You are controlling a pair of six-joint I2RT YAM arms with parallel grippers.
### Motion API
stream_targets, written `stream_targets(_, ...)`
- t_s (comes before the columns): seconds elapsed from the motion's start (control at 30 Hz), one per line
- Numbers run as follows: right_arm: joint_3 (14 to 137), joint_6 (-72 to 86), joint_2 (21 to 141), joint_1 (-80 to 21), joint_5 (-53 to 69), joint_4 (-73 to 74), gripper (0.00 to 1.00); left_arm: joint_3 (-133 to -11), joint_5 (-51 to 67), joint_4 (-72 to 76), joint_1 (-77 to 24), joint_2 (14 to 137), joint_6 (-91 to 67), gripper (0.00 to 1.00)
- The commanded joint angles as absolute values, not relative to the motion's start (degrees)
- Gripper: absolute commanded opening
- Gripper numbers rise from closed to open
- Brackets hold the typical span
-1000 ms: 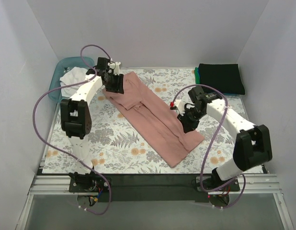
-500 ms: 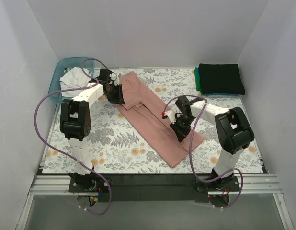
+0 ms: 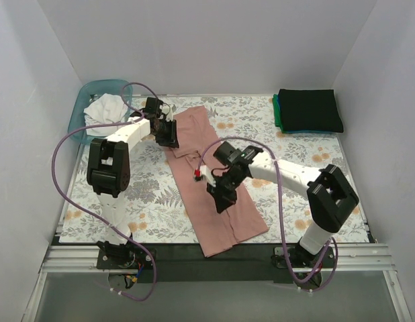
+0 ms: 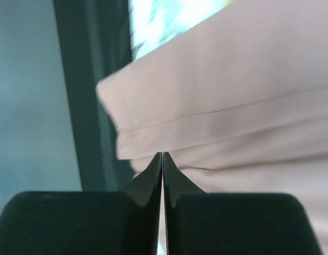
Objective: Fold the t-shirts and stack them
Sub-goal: Fold the tshirt
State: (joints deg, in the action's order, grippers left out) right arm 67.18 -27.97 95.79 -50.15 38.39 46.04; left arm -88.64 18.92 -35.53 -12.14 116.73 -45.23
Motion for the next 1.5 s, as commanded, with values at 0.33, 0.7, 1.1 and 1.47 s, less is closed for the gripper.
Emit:
stream_targets(0.33,79.5,-22.5,101.7,-30.2,37.7,41.1,0.07,-104.6,14.6,-37.2,-14.3,137.0,-37.2,0.23)
stream_targets(0.7,90.0,-17.3,111.3,-26.8,32.0,35.9,0.05,-125.3,14.0,-37.4,-14.4,141.6,-32.9,0.48)
stream_targets(1.1,84.8,-18.6,104.4,-25.9,35.8,35.5,0.23,-86.0,32.1,-28.0,-11.2,103.8,-33.0,0.65)
stream_targets(1.47,60.1,-39.5,76.8,-41.4,19.5,39.7,0.35,-41.4,46.2,-35.7,-14.3,57.1,-0.3,0.65)
